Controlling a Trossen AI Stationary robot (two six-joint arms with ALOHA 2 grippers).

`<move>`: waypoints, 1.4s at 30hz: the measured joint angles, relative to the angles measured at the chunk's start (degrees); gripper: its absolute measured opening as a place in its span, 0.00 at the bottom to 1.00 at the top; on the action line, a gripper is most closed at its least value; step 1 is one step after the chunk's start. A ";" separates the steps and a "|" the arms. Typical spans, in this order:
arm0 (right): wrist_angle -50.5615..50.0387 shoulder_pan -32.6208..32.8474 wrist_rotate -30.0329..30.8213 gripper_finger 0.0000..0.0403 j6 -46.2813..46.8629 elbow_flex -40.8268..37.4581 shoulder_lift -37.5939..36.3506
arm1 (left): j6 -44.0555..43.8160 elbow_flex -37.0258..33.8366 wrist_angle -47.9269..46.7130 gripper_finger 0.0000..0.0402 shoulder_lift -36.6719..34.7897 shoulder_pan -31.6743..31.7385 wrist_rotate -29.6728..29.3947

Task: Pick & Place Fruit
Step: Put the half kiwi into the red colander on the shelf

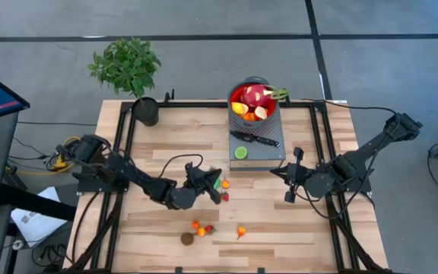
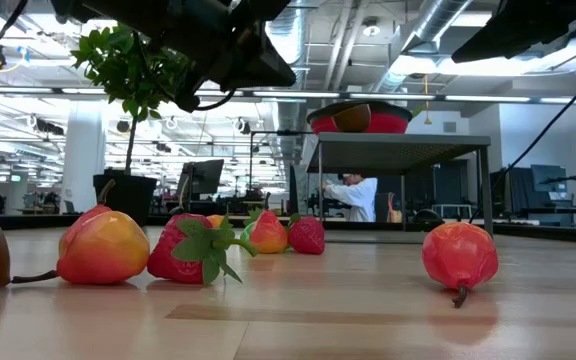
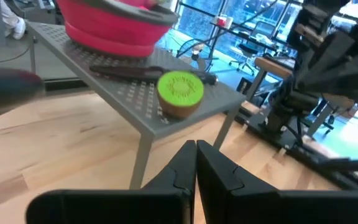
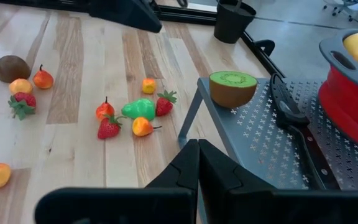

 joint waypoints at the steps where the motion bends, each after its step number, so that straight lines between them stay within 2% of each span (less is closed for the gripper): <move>1: 0.00 0.00 -0.01 0.00 0.00 0.01 0.00 | 0.00 0.00 0.02 0.01 -0.28 0.25 -0.01; 6: -0.04 -0.07 -0.02 0.00 0.00 0.00 0.00 | -0.07 0.00 -0.01 0.01 -0.38 1.18 0.77; 14: -0.31 -0.07 -0.02 0.00 0.00 0.00 0.00 | -0.19 0.00 -0.04 0.02 -0.38 3.65 9.67; 19: -0.32 -0.07 -0.02 0.00 0.00 0.00 0.00 | -0.07 0.00 -0.07 0.09 -0.38 5.42 13.48; 24: -1.04 -0.07 -0.01 0.00 0.00 0.01 0.00 | -0.09 0.00 -0.06 0.26 -0.38 7.19 16.19; 32: -1.53 -0.07 -0.02 0.00 0.06 0.01 0.00 | -0.11 0.00 -0.05 0.62 -0.38 9.39 21.77; 38: -1.53 -0.07 -0.02 0.00 0.15 0.00 0.00 | -1.46 0.00 -0.04 0.85 -0.38 9.67 22.08; 42: -1.53 -0.07 -0.02 0.00 0.15 0.00 0.00 | -1.46 0.00 -0.04 0.96 -0.38 9.75 22.09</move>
